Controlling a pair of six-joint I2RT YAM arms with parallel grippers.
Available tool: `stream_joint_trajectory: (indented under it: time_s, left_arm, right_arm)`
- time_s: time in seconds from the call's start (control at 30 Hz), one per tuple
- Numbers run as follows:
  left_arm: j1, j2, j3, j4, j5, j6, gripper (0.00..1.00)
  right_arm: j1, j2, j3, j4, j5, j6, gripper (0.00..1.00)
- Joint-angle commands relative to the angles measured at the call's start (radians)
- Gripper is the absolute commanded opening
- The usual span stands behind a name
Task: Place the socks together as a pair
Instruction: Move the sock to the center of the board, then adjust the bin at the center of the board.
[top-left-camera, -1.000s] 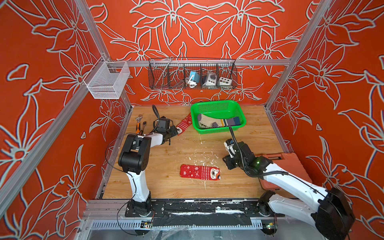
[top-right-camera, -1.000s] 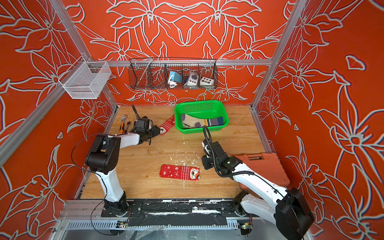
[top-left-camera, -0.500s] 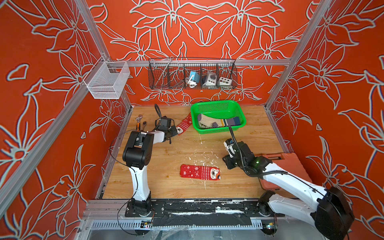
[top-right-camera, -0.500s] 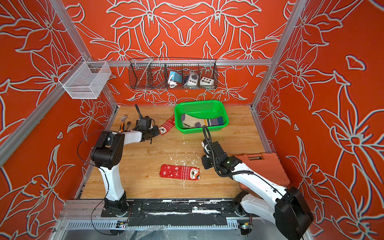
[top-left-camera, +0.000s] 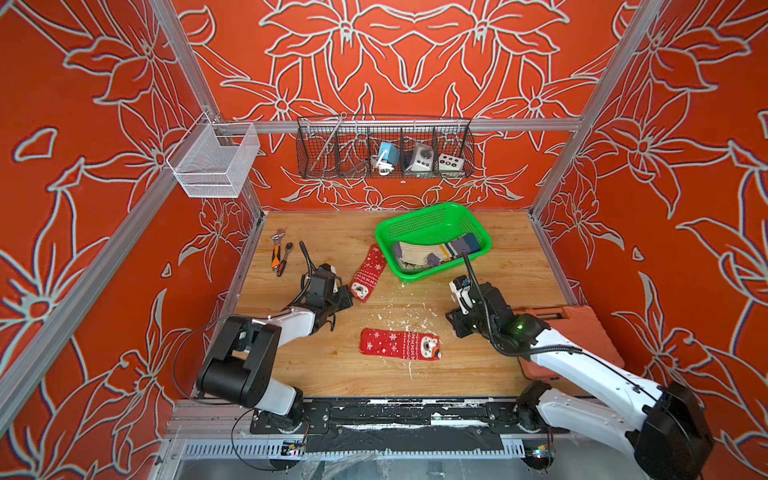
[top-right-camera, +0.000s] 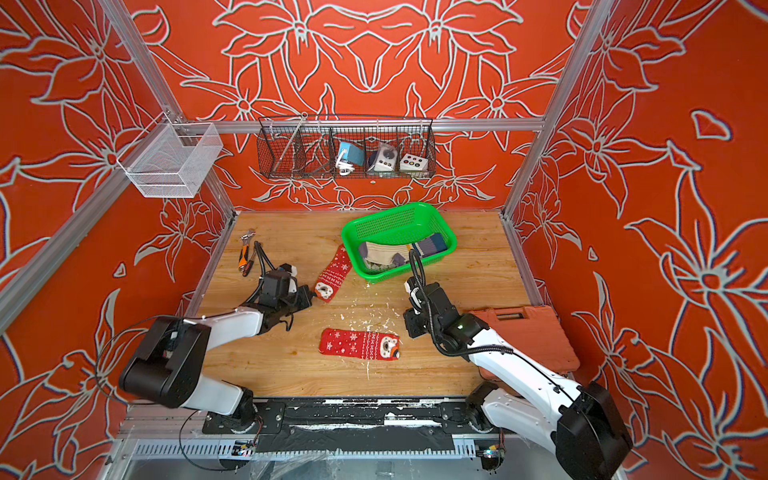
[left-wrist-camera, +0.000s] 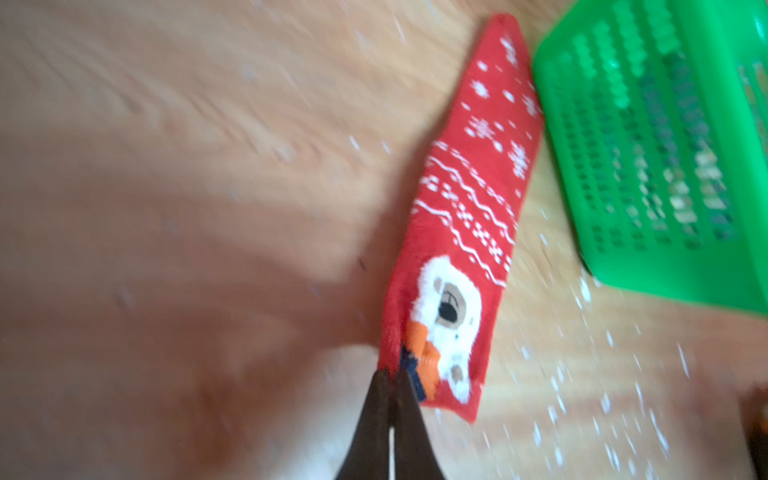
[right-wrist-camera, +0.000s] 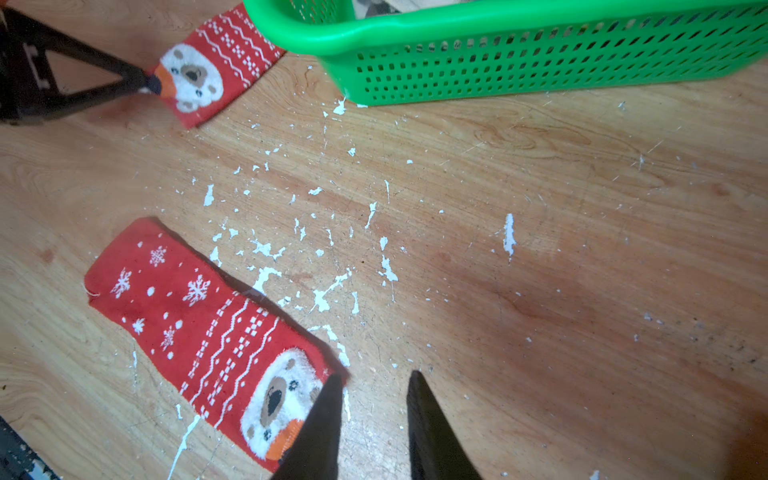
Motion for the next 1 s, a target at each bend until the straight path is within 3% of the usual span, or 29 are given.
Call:
stream_joint_trajectory:
  time_s: [0.0, 0.2, 0.37, 0.47, 0.97]
  left_arm:
    - [-0.06, -0.103, -0.043, 0.009, 0.015, -0.041, 0.0]
    - [-0.062, -0.188, -0.067, -0.017, -0.013, -0.046, 0.0]
    - [-0.062, -0.168, -0.06, 0.001, 0.005, -0.05, 0.0]
    - [-0.062, -0.166, -0.059, -0.005, 0.004, -0.043, 0.0]
    - [-0.068, -0.375, -0.182, -0.04, 0.062, -0.062, 0.0]
  right_arm:
    - [-0.004, -0.017, -0.014, 0.001, 0.005, 0.015, 0.29]
    - [-0.01, 0.033, 0.036, 0.022, -0.016, 0.037, 0.29]
    - [-0.009, 0.265, 0.183, 0.005, -0.121, 0.02, 0.29]
    - [-0.009, 0.379, 0.256, 0.003, -0.115, 0.029, 0.29]
    - [0.009, 0.741, 0.661, -0.042, -0.12, 0.006, 0.29]
